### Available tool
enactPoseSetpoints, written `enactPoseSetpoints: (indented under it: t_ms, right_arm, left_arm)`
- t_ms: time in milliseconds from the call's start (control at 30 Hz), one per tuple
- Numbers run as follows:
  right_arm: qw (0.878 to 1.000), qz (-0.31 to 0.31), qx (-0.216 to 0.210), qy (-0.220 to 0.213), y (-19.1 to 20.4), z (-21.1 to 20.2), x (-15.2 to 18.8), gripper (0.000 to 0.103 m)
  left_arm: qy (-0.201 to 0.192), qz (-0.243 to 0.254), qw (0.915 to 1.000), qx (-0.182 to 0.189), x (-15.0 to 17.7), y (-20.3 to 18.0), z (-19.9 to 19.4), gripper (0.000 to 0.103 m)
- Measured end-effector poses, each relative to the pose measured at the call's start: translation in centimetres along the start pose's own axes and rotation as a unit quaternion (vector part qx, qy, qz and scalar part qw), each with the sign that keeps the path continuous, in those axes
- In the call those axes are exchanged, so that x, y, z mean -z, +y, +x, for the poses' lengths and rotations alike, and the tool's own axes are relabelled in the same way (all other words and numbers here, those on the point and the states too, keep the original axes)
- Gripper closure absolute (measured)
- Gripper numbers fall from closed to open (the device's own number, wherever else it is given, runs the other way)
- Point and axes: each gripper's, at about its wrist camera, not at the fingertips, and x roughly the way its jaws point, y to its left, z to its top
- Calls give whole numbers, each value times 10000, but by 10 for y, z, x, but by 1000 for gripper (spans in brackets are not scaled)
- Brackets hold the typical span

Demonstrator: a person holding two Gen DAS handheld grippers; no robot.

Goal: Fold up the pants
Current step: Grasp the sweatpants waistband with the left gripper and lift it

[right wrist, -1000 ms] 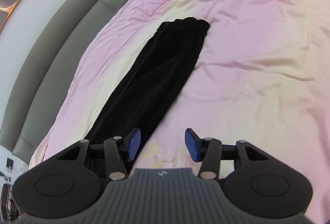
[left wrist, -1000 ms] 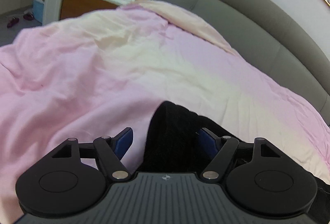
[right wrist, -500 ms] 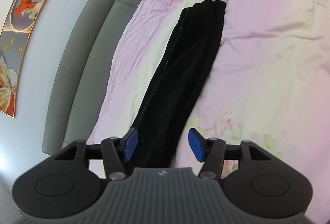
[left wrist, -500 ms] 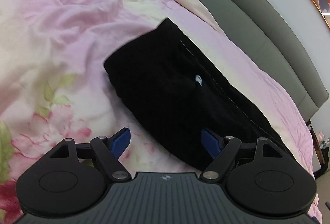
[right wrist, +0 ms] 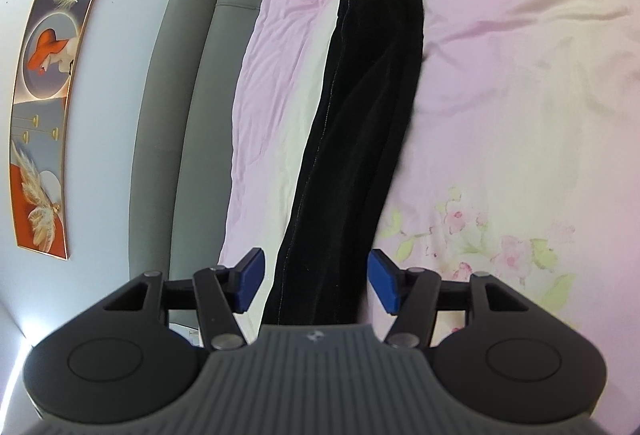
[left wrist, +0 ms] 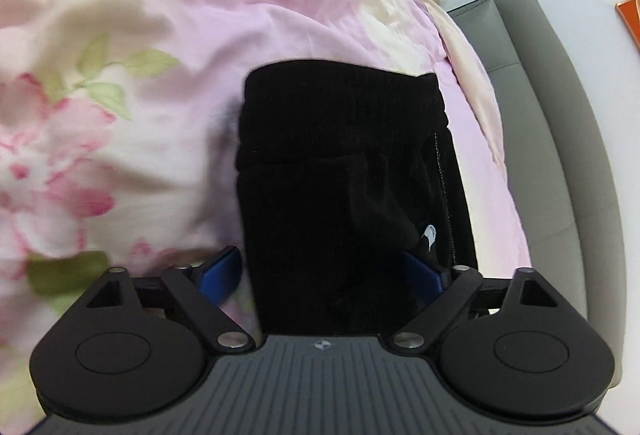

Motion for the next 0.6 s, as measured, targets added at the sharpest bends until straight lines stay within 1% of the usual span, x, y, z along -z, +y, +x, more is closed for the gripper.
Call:
enactPoseSetpoints:
  t_ms: [67, 133, 233, 267, 367, 400, 433, 467, 533, 600]
  right_arm:
    - [10000, -53, -3, 14, 1, 3, -1, 47]
    - [9999, -117, 34, 13, 2, 6, -2, 47]
    - [9998, -158, -13, 95, 1, 12, -2, 47]
    - [9997, -163, -56, 143, 1, 14, -2, 47]
    - [9994, -195, -55, 275, -2, 20, -1, 47]
    - [9993, -182, -51, 316, -4, 23, -1, 47]
    - [9993, -161, -46, 347, -6, 25, -2, 47]
    - [9992, -149, -41, 365, -7, 27, -2, 47]
    - [9991, -184, -1, 372, -10, 29, -4, 47]
    - [9993, -141, 62, 352, -13, 30, -6, 47]
  left_arm:
    - [89, 70, 9996, -242, -4, -10, 8, 0]
    - [185, 176, 9992, -296, -7, -19, 11, 0]
    - [361, 755, 9955, -441, -2, -29, 18, 0]
    - [349, 796, 9954, -396, -2, -28, 20, 0]
    - [290, 614, 9977, -67, -1, -19, 22, 0]
    - [331, 637, 9974, -30, -2, -20, 24, 3]
    - [341, 674, 9971, -56, -2, -21, 23, 15]
    - [313, 661, 9973, -56, -3, -21, 21, 23]
    - [265, 559, 9980, 120, -7, -17, 14, 57]
    - [215, 486, 9978, 401, -13, -15, 4, 64]
